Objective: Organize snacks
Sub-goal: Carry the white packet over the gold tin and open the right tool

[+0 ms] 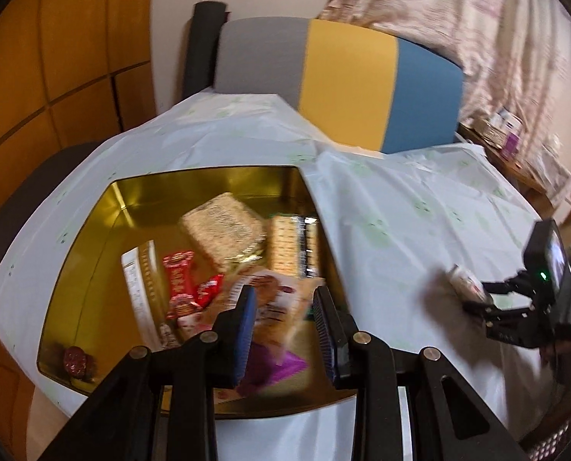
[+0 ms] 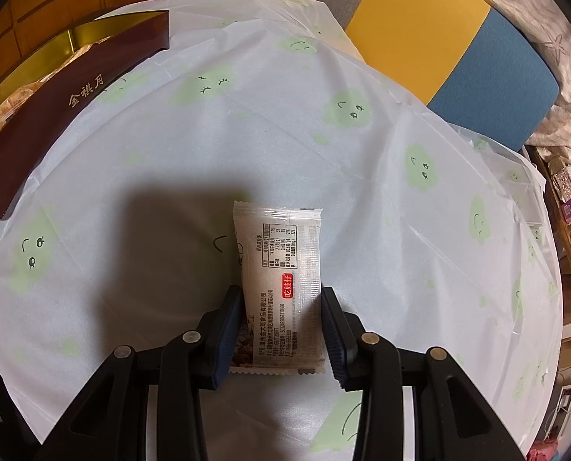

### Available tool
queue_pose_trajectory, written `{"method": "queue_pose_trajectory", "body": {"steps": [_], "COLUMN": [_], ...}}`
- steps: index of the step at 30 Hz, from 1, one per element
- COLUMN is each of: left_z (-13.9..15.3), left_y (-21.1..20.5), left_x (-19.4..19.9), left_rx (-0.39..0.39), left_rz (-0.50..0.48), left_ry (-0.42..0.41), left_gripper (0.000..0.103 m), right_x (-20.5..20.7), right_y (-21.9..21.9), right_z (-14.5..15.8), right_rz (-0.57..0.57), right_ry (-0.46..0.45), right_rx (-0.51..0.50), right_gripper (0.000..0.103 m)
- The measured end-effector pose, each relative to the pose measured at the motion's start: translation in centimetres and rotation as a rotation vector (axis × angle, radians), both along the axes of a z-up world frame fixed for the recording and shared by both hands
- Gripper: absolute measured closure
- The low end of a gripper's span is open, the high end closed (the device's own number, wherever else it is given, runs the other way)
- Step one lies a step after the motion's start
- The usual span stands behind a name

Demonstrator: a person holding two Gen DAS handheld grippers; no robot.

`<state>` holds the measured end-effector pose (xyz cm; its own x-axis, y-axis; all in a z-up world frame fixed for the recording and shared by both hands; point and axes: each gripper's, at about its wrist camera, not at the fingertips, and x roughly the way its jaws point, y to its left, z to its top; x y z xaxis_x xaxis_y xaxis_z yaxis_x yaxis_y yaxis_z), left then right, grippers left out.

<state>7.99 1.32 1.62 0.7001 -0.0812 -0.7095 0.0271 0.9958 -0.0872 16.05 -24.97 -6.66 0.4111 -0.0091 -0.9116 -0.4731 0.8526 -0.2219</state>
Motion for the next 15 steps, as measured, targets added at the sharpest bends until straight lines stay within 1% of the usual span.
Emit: {"method": "queue_pose_trajectory", "body": {"steps": [7, 15], "left_z": [-0.1, -0.6], "left_y": [-3.2, -7.2], "left_x": [-1.1, -2.7], "left_rx": [0.030, 0.052], "left_rz": [-0.112, -0.270], "left_ry": [-0.011, -0.024], "left_gripper": [0.072, 0.072], "right_x": [0.0, 0.0], "right_y": [0.1, 0.0], "right_z": [-0.1, -0.1], "right_rz": [0.000, -0.002], "right_ry": [-0.003, -0.003], "right_rx": [-0.006, -0.005], "right_gripper": [0.062, 0.063]}}
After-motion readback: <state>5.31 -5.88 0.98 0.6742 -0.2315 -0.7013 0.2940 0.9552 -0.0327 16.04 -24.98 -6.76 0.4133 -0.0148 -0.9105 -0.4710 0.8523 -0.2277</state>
